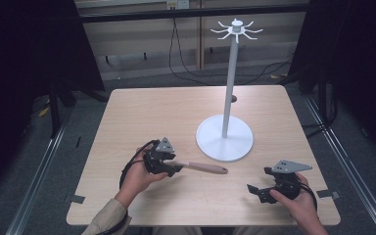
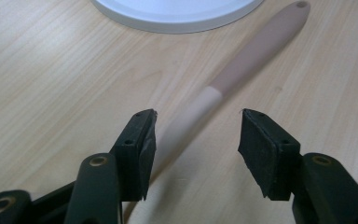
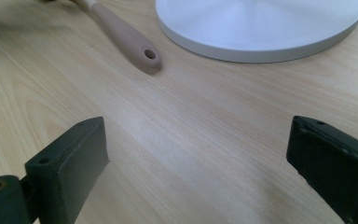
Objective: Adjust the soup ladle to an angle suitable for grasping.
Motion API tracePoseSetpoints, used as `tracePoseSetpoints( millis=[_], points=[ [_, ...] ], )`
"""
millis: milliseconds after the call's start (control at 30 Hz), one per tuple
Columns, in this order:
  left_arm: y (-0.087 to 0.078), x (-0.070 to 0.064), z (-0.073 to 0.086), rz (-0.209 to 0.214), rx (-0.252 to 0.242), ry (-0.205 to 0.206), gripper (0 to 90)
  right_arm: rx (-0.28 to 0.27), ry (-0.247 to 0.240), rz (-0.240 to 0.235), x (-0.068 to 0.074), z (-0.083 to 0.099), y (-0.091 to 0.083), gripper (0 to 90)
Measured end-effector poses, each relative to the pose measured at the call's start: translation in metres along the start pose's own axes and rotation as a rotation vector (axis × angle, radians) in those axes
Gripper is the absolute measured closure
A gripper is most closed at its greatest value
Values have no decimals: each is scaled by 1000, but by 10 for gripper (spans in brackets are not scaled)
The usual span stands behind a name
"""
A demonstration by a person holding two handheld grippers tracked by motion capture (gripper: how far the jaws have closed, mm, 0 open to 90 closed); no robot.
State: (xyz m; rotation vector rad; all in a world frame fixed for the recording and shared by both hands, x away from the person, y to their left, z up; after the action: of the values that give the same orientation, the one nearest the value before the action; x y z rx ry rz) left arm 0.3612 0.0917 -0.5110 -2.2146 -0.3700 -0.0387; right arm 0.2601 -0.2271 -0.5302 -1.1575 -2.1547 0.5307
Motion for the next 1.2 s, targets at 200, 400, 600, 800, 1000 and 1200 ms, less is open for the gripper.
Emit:
tracePoseSetpoints(
  millis=[200,400,600,800,1000,1200],
  points=[
    [7,7,-3,-2,51,35,421,4,-8,-3,2,-1,2,49],
    [16,9,-5,11,91,68,402,5,-17,-6,2,-1,2,49],
    [24,8,-7,39,124,115,395,1,-16,-4,2,-2,1,49],
    [30,6,-7,63,166,138,411,4,-19,-5,2,-1,1,49],
    [33,2,-7,115,180,134,505,-1,-18,-6,1,-2,0,49],
    [29,1,-9,113,241,202,624,0,-23,-7,2,-2,1,49]
  ],
)
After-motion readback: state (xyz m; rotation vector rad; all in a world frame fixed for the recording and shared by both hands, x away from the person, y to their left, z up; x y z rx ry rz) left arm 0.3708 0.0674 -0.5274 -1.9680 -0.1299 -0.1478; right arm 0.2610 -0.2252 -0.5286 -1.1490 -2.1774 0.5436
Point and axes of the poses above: each handheld gripper's, and its own axes: y roughly forward along the jaws, z roughly out of its underside, x roughly to its left, the point moved 6 cm from there along y, roughly forward along the jaws, and after that the axes turned 14 degrees about y, right-handed, at the moved point
